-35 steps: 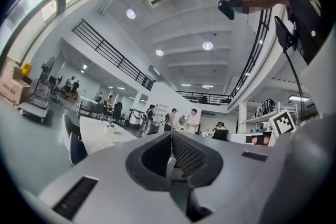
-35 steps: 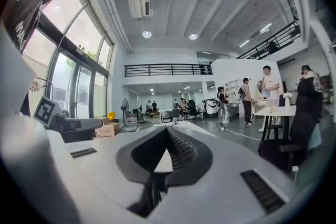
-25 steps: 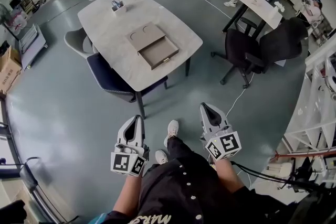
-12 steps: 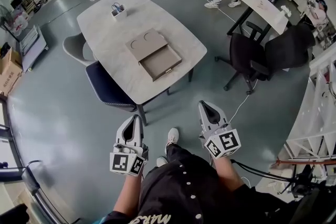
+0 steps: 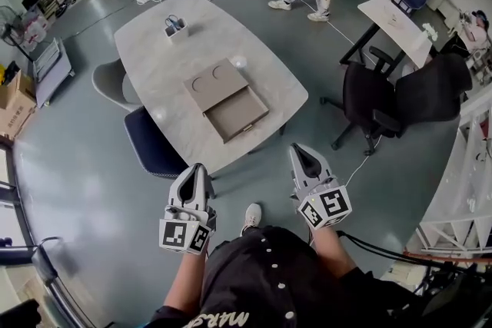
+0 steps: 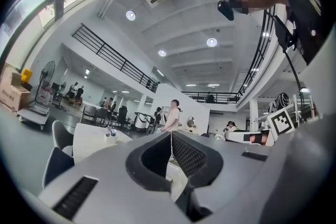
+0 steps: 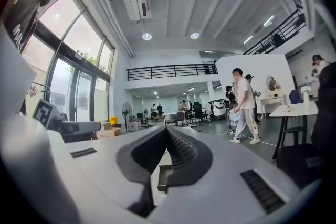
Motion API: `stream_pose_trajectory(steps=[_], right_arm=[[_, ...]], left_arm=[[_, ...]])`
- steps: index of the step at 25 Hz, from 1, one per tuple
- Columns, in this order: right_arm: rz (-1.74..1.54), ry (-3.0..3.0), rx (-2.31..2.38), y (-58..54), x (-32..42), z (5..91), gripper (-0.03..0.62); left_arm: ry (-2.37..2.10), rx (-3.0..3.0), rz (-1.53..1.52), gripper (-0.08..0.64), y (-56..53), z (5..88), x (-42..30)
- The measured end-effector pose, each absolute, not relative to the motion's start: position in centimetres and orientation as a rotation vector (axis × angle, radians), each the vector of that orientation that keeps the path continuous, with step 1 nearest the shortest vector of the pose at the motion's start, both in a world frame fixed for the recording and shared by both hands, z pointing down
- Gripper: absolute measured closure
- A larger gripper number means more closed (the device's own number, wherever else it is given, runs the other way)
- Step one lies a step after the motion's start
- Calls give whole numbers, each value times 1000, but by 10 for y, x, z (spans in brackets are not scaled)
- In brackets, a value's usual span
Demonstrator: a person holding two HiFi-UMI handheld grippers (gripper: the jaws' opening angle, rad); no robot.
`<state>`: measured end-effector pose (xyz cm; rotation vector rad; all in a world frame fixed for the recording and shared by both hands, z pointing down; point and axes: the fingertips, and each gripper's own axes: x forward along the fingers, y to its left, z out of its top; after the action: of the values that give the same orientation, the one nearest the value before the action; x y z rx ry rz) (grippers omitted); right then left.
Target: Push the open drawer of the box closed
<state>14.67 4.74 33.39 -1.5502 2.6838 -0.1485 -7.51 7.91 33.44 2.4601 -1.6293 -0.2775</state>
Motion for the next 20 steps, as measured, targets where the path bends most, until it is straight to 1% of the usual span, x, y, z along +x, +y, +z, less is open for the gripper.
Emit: stream_pose_trajectory(steps=[8,20], right_arm=[[-183,2675,-1500,10,163,337,595],[-268,2693,-1455,-10,155,350,595]], left_arm=[[-1694,2417,-256,543,51,332,-63],[-1716,2406,-208,543,39,336,-66]])
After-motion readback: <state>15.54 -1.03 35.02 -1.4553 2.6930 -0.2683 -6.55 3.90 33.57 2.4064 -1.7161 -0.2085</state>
